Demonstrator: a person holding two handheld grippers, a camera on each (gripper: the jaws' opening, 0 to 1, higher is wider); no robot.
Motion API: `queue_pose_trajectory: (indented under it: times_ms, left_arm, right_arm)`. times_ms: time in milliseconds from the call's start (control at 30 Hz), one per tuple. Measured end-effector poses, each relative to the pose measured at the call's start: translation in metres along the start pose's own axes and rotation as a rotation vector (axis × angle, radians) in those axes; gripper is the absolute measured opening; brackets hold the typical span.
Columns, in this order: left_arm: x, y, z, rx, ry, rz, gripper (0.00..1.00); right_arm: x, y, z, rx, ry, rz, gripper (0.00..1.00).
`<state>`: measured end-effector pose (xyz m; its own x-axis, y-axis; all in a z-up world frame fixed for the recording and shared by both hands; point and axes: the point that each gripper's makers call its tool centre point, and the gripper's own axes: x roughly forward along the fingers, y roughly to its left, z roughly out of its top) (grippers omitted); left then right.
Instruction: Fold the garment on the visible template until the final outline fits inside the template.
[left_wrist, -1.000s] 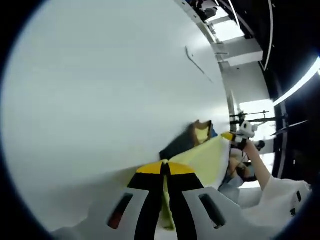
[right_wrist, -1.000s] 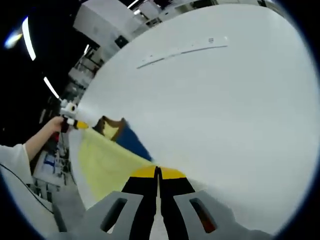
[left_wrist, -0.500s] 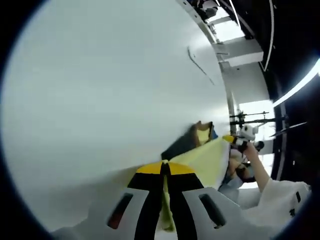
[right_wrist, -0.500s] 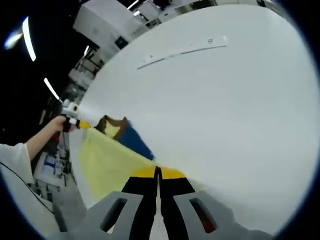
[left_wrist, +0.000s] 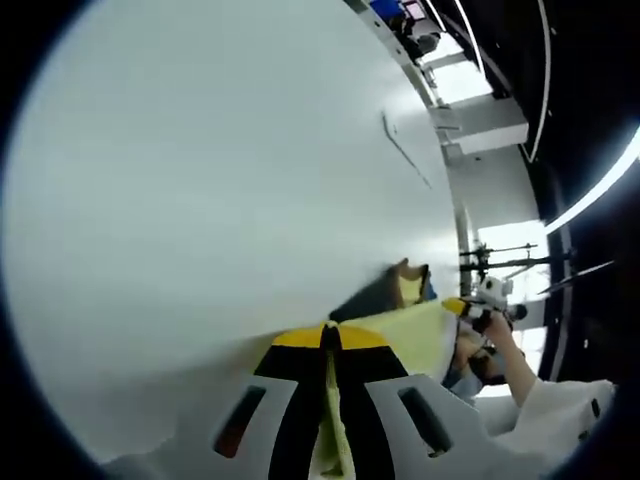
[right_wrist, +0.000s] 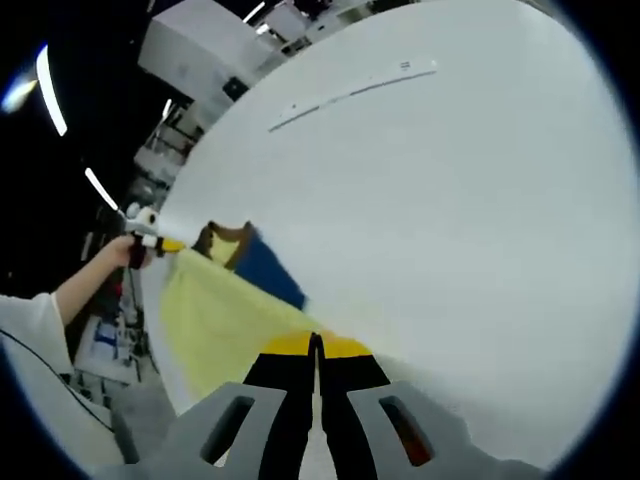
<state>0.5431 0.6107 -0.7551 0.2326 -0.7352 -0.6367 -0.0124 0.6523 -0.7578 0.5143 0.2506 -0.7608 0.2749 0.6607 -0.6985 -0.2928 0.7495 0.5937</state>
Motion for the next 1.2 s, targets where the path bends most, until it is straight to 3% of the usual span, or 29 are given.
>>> queue_pose_trajectory:
  times_ms: [267,500,767,1200]
  left_arm:
    - [0.001,0.001,0.000,0.007,0.000,0.013,0.00]
    - [0.001,0.001,0.003,0.012,0.001,0.010,0.00]
    - [0.006,0.007,0.003,-0.002,-0.011,0.024,0.00]
    - [0.006,0.009,0.005,0.002,-0.012,0.029,0.00]
  right_arm:
    - [0.000,0.004,-0.005,-0.006,0.011,0.000,0.01]
    - [-0.016,0.020,-0.006,-0.010,-0.019,0.021,0.01]
    - [-0.002,0.013,-0.027,0.017,0.015,0.010,0.01]
    - [-0.003,0.013,-0.027,0.016,0.005,0.005,0.01]
